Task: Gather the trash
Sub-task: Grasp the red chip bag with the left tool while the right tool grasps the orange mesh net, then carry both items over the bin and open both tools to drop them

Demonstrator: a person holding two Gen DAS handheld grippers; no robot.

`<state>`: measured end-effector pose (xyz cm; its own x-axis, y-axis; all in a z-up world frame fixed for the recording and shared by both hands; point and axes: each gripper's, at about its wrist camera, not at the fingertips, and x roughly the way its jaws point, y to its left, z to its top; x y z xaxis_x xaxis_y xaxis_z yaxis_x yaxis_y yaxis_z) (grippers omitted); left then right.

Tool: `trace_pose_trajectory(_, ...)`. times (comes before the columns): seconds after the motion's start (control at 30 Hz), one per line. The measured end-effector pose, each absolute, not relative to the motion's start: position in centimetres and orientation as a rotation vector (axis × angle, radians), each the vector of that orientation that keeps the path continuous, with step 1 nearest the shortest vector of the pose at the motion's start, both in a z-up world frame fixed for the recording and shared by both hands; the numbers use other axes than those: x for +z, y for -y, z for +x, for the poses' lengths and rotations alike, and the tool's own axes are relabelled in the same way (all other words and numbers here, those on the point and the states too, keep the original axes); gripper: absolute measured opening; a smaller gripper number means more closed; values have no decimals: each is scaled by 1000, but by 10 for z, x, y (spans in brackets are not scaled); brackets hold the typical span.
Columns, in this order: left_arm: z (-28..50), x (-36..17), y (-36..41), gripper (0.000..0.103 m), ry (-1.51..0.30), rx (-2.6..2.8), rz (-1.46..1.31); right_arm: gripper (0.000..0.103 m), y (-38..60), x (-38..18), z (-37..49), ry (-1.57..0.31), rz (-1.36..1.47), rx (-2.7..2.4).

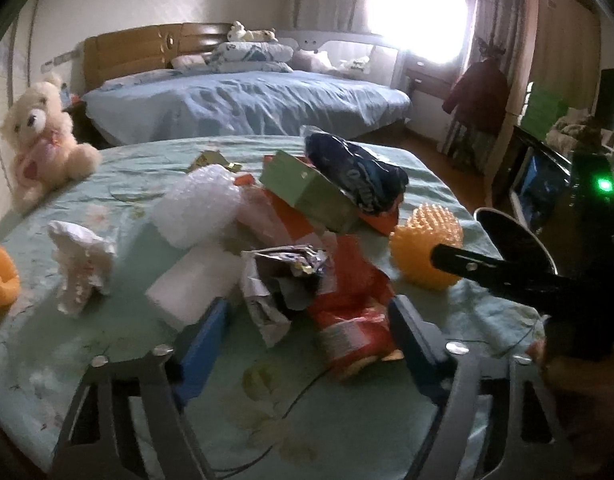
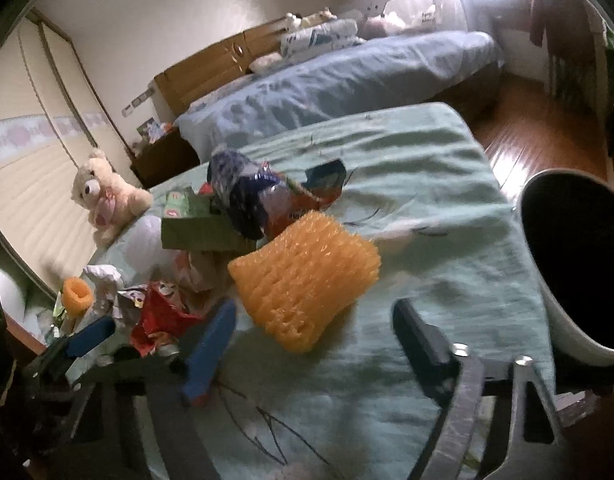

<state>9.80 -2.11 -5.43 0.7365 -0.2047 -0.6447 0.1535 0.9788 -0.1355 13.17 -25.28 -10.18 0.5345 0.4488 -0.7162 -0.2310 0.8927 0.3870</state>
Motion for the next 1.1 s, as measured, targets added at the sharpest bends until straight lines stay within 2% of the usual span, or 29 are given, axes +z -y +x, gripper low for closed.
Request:
trace_pose_trajectory(0.03,101,-56,23,66,-722,-207,-71,50,252,-104,132,-928,264,418)
trace_pose_trajectory(0.1,103,-59,27,54,-733,-230,-64,41,253,-104,132,-926,267,423)
trace_pose_trajectory(0.17,103,-62,32,32,-745,-263,-56,33,253,-104,130,-916,263,422)
trace_pose_trajectory(0.23,103,-63,37,30,-757,-295,-41,28,256,-102,128,-912,263,420)
trace_pose_trajectory(0.33,98,-60,44,25,-744,-324,-19,27,261,-99,124,-901,266,408)
trace_pose_trajectory(0.4,97,-57,48,14,-740,-347,-13,26,268,-96,120,-893,277,399)
trace_pose_trajectory(0.43,96,-57,49,12,-740,-356,-10,26,272,-95,118,-888,281,392)
trace_pose_trajectory(1.1,132,-45,113,11,-719,-475,44,26,372,-68,96,-802,349,212)
